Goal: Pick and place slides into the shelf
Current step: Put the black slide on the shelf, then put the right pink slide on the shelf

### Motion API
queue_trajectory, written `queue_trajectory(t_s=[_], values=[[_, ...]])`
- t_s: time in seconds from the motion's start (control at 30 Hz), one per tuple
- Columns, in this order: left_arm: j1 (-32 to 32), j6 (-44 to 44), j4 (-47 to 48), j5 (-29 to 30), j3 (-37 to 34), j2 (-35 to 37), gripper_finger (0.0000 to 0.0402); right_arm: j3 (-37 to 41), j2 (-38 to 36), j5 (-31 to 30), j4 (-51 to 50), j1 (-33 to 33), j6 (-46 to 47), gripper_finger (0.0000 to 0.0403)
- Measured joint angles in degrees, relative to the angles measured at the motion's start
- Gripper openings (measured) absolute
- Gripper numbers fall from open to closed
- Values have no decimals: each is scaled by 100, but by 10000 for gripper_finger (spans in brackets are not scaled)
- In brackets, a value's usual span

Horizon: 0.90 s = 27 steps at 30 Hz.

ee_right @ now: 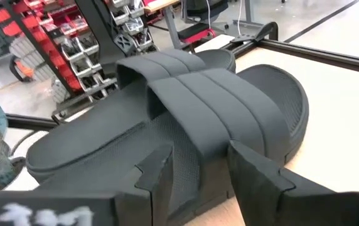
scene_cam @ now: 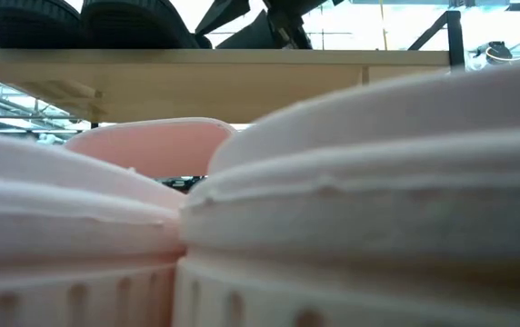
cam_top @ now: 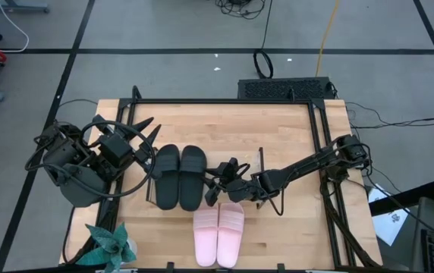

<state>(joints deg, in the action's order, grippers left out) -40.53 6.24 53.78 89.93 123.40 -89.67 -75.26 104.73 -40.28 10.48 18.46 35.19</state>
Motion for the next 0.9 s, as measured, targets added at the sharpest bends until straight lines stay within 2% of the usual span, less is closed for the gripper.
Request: queue_trajectory(t_s=[0.4,0.83,0.9], values=[[0,0,0,2,-1,0,108,0,-37,8,-97,2,8,139],[0,-3,1,2,-1,0,108,0,-487,11,-481,221,-51,139],[0,-14,4,4,-1,0,108,0,-620,206,-543,314,-262,139]])
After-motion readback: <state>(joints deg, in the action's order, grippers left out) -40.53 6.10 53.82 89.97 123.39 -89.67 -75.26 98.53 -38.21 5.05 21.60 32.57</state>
